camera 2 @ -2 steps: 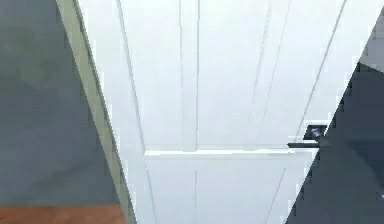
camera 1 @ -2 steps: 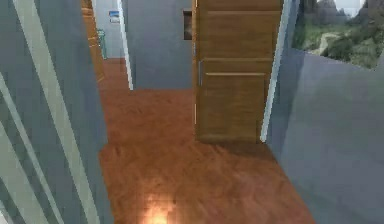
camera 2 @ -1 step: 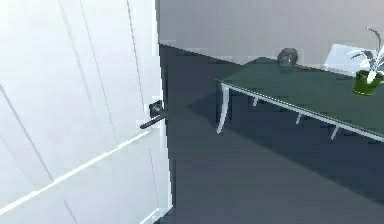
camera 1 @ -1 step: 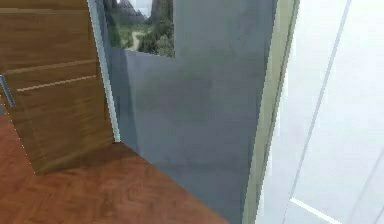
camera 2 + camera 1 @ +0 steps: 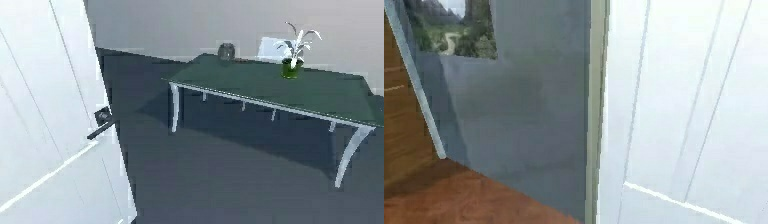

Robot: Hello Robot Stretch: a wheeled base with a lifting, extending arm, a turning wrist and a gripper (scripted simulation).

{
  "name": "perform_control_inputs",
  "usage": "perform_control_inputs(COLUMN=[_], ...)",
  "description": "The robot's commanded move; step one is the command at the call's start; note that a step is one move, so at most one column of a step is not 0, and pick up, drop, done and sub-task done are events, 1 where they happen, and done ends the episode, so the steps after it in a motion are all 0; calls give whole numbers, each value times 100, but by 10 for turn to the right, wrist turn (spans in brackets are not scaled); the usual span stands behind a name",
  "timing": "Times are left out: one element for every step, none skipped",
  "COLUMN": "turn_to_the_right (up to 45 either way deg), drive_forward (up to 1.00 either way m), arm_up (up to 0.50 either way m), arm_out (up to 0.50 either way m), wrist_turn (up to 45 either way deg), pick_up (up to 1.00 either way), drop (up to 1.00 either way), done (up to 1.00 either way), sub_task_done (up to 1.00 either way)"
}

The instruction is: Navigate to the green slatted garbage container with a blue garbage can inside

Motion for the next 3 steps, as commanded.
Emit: perform_control_inputs(turn_to_the_right=[0, -450, -420], drive_forward=[30, 0, 0], arm_up=[0, 0, 0], arm_out=[0, 0, 0], wrist_turn=[0, 0, 0], pick_up=[0, 0, 0], drop=[0, 0, 0], done=[0, 0, 0], sub_task_done=[0, 0, 0])
